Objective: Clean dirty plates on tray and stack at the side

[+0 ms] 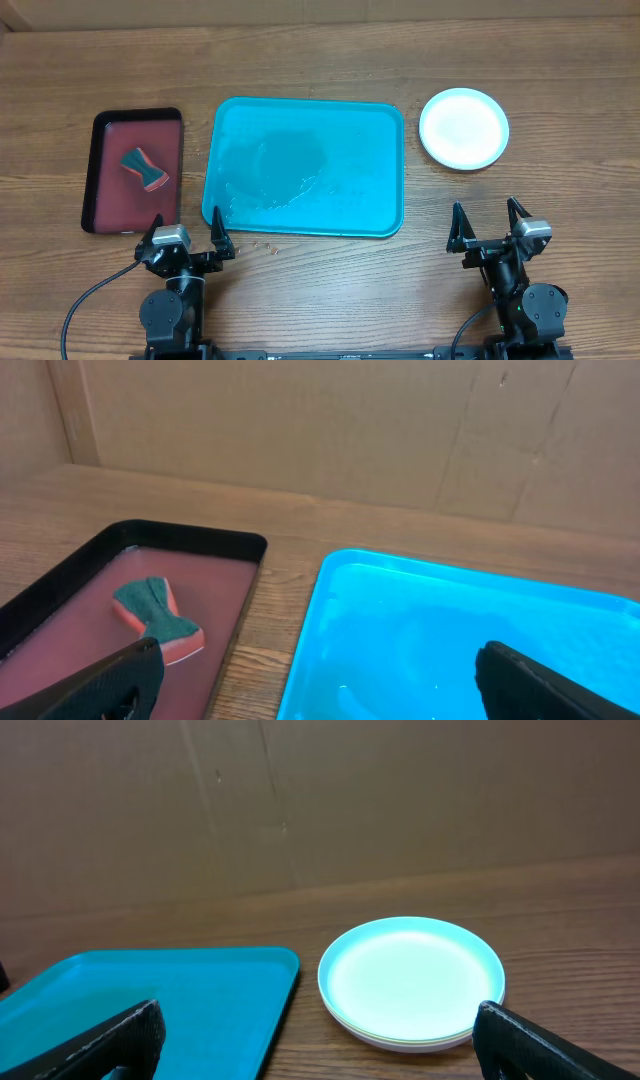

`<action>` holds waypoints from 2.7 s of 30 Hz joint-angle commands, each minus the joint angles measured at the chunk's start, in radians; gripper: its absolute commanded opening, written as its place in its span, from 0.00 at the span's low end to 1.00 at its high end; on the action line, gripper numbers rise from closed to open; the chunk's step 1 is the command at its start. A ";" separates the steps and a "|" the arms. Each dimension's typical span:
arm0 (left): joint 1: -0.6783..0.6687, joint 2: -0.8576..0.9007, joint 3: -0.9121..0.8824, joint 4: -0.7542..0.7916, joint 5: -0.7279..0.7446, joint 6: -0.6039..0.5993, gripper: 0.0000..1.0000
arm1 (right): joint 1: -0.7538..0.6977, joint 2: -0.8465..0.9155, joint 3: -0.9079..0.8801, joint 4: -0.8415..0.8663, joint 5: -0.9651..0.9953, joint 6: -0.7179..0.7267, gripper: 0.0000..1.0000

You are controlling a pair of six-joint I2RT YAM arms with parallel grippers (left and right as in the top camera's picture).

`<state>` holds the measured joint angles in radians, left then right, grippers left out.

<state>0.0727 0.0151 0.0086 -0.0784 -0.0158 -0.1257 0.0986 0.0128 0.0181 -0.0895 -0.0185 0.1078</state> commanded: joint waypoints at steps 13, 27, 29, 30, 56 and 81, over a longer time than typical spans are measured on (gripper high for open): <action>0.005 -0.012 -0.004 0.000 0.016 0.075 1.00 | -0.005 -0.010 -0.010 0.006 0.003 -0.004 1.00; 0.005 -0.011 -0.003 0.000 0.009 0.097 1.00 | -0.005 -0.010 -0.010 0.006 0.002 -0.004 1.00; 0.005 -0.011 -0.003 0.000 0.009 0.097 1.00 | -0.005 -0.010 -0.010 0.006 0.002 -0.004 1.00; 0.005 -0.011 -0.003 0.000 0.009 0.097 1.00 | -0.005 -0.010 -0.010 0.006 0.003 -0.004 1.00; 0.005 -0.011 -0.003 0.000 0.009 0.097 1.00 | -0.005 -0.010 -0.010 0.005 0.023 -0.016 1.00; 0.005 -0.011 -0.003 0.000 0.009 0.097 1.00 | -0.005 -0.010 -0.010 0.006 0.018 -0.207 1.00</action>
<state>0.0727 0.0151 0.0086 -0.0784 -0.0116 -0.0483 0.0986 0.0128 0.0185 -0.0902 -0.0109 -0.0898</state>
